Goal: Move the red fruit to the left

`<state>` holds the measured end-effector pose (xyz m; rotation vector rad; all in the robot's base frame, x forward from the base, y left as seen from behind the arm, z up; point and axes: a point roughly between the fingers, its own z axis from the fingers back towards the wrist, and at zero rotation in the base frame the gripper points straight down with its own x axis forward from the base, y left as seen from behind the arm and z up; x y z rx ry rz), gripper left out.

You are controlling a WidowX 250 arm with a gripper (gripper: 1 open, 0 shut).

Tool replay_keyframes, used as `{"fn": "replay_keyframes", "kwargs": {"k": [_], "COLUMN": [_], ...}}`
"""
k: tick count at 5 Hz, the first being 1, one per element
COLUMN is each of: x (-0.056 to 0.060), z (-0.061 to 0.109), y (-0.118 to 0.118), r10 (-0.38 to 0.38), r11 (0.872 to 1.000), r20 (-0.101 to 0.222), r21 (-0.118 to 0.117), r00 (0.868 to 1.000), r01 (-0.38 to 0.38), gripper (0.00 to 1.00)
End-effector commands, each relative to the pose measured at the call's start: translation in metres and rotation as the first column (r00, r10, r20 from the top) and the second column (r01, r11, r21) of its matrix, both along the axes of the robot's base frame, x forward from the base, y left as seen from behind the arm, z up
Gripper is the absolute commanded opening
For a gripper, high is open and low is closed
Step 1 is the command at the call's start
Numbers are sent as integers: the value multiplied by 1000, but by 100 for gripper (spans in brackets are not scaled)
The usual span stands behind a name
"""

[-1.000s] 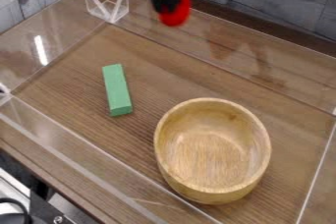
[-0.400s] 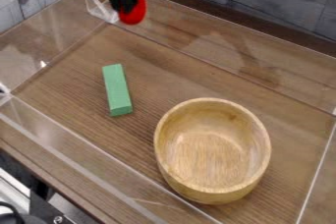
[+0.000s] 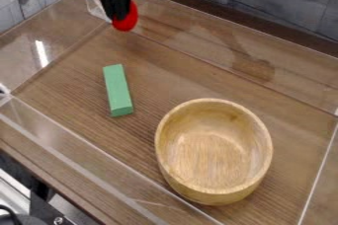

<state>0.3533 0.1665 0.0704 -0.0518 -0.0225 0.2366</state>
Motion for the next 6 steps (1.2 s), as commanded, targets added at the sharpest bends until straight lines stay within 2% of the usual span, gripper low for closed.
{"fn": "replay_keyframes", "kwargs": {"k": [1, 2, 3, 4, 5, 6], "x": [24, 22, 20, 18, 16, 14], "z": [20, 8, -3, -12, -19, -14], "y": [7, 4, 2, 4, 6, 6], "r10": [14, -30, -71, -65, -54, -25], "r11": [998, 998, 995, 996, 997, 998], "r20": [61, 45, 30, 26, 20, 7], "r21": [53, 62, 66, 66, 61, 53], "r00": [998, 999, 997, 998, 998, 1000], "r01": [-17, 28, 69, 63, 53, 25], "gripper": [0, 100, 100, 0, 0, 100]}}
